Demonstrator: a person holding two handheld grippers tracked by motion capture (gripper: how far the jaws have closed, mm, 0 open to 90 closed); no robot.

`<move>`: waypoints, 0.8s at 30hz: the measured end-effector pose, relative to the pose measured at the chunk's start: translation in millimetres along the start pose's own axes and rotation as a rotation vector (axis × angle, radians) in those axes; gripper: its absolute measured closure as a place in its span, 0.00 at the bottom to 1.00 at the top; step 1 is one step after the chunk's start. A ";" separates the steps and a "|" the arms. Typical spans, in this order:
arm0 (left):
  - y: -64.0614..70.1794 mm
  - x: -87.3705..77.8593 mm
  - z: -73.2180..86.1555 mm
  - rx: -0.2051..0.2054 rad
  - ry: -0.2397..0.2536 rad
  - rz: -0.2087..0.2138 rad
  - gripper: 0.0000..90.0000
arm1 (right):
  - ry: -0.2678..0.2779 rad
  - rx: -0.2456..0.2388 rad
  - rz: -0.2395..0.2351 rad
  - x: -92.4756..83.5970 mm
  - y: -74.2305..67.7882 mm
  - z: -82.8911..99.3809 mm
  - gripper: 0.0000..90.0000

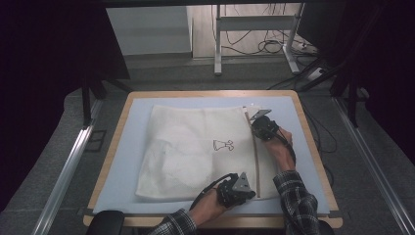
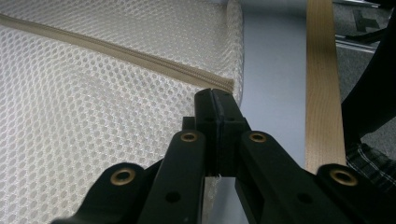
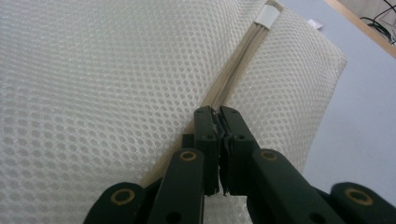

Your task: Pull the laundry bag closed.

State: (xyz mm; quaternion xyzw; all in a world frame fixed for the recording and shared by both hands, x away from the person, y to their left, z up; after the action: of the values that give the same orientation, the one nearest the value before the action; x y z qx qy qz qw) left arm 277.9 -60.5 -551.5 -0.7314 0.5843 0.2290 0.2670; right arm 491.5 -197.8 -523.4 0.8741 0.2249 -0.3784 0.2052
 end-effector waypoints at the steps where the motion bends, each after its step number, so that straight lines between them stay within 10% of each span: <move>1: 0.0 0.0 0.0 0.001 0.000 0.000 1.00 | 0.000 0.000 -0.001 0.5 0.2 -0.5 0.95; 24: 0.4 0.0 -0.1 0.004 -0.001 -0.003 1.00 | -0.013 -0.010 0.015 14.5 7.6 -16.8 0.95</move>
State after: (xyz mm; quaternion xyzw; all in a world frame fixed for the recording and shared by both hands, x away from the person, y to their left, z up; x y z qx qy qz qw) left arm 277.5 -60.6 -551.4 -0.7317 0.5835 0.2277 0.2690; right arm 514.1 -191.6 -522.3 0.8722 0.2190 -0.3815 0.2140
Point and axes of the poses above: each handheld gripper's, and its own axes: x roughly forward along the jaws, z roughly out of its underside, y roughly to its right, the point moved 2 cm from there along x, roughly forward along the jaws, and after that the axes turned 11 degrees about x, right-handed, at the moved point
